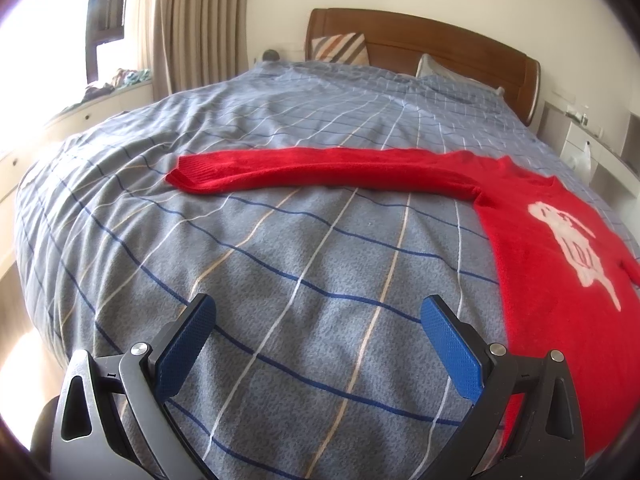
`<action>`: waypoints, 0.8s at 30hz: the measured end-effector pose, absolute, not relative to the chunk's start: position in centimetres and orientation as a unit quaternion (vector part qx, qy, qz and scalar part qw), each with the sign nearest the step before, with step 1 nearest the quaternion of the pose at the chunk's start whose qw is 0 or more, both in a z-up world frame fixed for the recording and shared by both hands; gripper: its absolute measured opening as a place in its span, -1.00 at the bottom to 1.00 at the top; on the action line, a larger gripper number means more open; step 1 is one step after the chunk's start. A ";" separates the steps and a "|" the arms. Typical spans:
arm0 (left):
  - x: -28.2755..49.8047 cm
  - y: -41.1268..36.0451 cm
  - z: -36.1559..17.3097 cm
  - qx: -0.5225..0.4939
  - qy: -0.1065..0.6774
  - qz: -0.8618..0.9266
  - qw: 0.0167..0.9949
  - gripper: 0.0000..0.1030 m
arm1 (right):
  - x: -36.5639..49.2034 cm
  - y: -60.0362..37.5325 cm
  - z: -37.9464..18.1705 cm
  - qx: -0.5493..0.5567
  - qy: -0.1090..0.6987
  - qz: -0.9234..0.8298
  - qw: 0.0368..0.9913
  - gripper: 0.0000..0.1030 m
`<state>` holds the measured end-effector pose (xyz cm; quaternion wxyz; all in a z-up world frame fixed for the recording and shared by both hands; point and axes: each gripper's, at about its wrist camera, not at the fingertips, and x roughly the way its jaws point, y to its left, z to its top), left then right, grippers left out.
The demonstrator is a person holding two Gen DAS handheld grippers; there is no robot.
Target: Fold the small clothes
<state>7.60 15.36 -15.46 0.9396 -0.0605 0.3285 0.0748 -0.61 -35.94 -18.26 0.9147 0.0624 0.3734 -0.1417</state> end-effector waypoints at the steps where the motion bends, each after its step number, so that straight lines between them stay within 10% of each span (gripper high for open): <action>1: 7.6 15.4 -15.5 -0.061 0.328 0.075 0.940 0.99 | -0.6 -35.9 -18.3 0.062 0.373 -0.142 0.915 0.89; 24: 7.5 15.5 -15.5 -0.062 0.329 0.077 0.939 0.99 | -0.6 -36.0 -18.3 0.062 0.373 -0.142 0.915 0.89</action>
